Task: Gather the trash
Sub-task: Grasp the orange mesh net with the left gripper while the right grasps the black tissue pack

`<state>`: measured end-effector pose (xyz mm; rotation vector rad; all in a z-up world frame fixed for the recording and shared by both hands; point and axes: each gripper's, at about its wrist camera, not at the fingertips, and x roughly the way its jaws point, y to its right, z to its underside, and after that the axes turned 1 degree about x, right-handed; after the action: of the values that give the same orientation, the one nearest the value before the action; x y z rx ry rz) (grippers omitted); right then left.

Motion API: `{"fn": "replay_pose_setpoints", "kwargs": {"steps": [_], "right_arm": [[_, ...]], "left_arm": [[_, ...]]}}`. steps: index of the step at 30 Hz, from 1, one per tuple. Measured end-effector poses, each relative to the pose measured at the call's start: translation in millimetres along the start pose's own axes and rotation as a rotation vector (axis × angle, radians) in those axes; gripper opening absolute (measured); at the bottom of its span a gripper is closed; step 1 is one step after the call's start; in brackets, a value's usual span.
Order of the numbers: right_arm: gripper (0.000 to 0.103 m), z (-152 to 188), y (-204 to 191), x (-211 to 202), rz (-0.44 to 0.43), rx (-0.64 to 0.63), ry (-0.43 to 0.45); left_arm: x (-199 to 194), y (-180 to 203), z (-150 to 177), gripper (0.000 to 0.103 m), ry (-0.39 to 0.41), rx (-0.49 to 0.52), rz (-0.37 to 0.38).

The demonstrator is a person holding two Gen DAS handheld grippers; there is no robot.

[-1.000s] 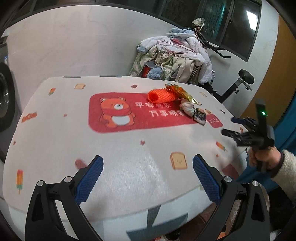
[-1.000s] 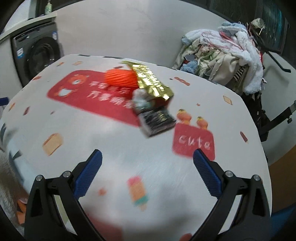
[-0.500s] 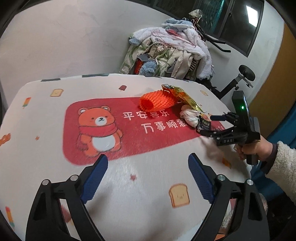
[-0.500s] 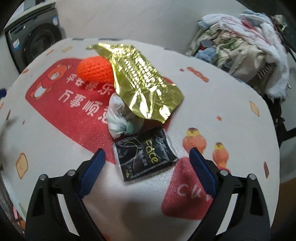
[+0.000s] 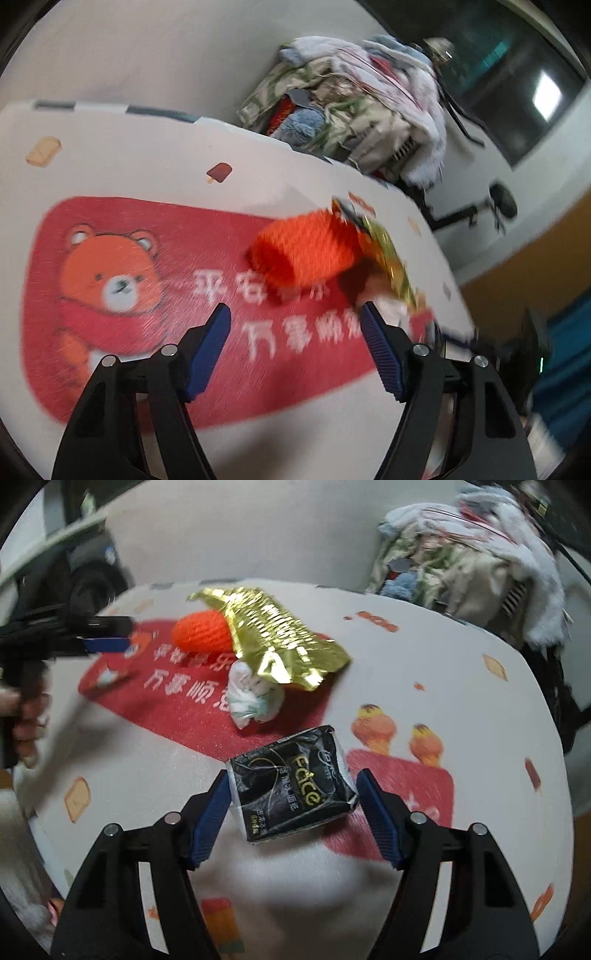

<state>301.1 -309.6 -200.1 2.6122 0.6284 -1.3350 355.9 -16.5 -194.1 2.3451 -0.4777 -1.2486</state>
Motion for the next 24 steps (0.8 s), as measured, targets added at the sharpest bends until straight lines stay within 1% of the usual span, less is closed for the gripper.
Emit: {"fn": "replay_pose_setpoints", "kwargs": {"steps": [1, 4, 5, 6, 7, 9, 10, 12, 15, 18, 21, 24], "right_arm": [[0.07, 2, 4, -4, -0.001, 0.022, 0.013], [0.07, 12, 12, -12, 0.006, 0.071, 0.035], [0.07, 15, 14, -14, 0.006, 0.088, 0.042], [0.07, 17, 16, -17, 0.003, 0.1, 0.047], [0.07, 19, 17, -19, 0.001, 0.11, 0.051], [0.07, 23, 18, -24, 0.0, 0.122, 0.056], [0.07, 24, 18, -26, 0.001, 0.123, 0.058], [0.07, 26, 16, -31, 0.003, 0.124, 0.064], [0.07, 25, 11, -38, 0.001, 0.122, 0.078], [0.07, 23, 0, -44, -0.008, 0.118, 0.089], [0.07, 22, -15, -52, -0.021, 0.105, 0.099], [0.07, 22, -31, -60, -0.035, 0.09, 0.108]], "left_arm": [[7, -1, -7, 0.07, 0.004, -0.028, 0.006], [26, -3, -22, 0.069, 0.011, -0.078, -0.007], [33, -4, -25, 0.066, 0.003, -0.105, -0.005], [41, -6, -27, 0.044, -0.003, -0.139, 0.011], [46, -8, -27, 0.008, -0.018, -0.17, 0.025], [49, -11, -24, 0.008, -0.021, -0.213, 0.025], [46, -11, -22, 0.008, -0.01, -0.214, 0.031], [38, -7, -18, 0.007, -0.003, -0.163, 0.0], [14, -5, -10, 0.007, 0.014, -0.09, -0.022], [-20, -4, -1, 0.007, 0.039, -0.009, -0.073], [-50, -7, 8, 0.007, 0.046, 0.042, -0.113], [-83, -10, 23, 0.007, 0.049, 0.096, -0.134]]}}
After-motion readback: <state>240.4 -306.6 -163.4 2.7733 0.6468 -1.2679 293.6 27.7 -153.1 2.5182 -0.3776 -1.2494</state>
